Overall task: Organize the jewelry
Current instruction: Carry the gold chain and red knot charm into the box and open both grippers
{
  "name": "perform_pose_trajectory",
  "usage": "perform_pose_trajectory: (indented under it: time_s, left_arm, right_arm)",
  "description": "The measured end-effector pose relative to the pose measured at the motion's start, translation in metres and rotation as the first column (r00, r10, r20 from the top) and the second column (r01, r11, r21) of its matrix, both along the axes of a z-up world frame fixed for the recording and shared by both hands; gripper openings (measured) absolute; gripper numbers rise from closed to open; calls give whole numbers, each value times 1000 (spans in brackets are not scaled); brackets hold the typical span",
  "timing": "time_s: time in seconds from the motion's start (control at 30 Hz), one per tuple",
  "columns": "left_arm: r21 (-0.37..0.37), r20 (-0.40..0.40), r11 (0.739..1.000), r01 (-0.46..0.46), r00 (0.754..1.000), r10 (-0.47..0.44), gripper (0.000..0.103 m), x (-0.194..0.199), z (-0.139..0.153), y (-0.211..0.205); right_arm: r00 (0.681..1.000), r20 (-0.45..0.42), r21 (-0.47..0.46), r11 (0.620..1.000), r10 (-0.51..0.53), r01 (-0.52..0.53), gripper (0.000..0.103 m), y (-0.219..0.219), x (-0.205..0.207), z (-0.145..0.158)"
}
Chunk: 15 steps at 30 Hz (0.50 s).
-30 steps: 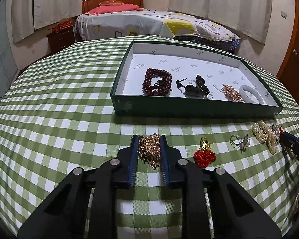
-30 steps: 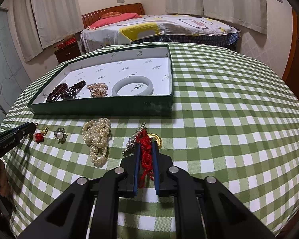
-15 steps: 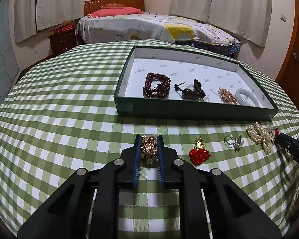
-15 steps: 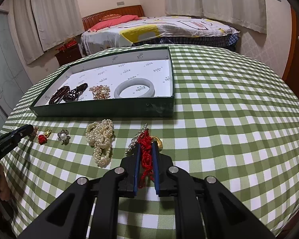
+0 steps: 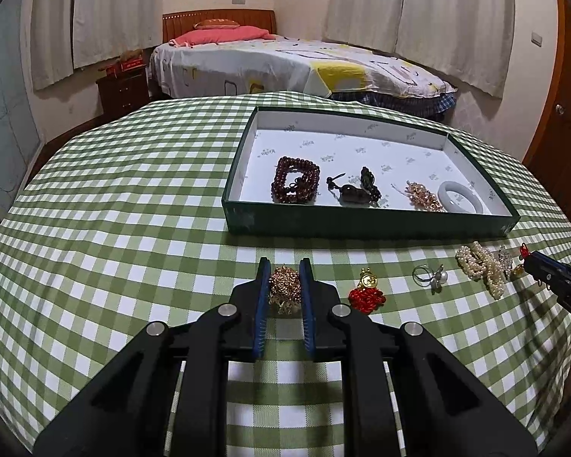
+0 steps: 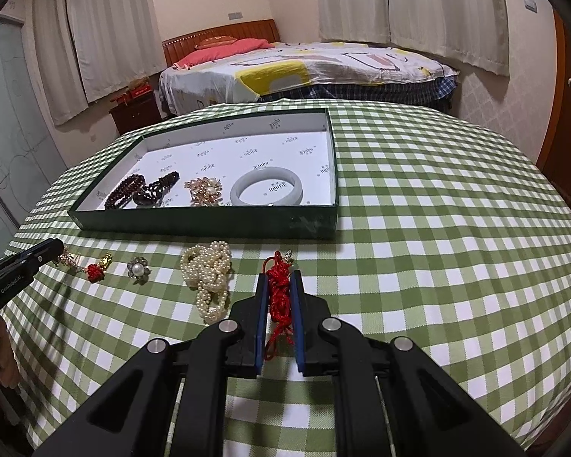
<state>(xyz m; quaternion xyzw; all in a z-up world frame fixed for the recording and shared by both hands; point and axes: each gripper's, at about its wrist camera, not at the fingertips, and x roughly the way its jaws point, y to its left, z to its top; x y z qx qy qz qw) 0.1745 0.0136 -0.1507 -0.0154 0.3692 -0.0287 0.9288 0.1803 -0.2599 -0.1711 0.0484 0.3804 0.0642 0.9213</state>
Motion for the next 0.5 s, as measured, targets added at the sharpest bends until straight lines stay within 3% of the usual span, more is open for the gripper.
perform_pose_trajectory:
  time_s: [0.5]
  left_arm:
    - [-3,54,1000,5,999,-5,15,-12,25,0]
  right_arm:
    - [999,51,4,1000,7,-7,12,1,-7,17]
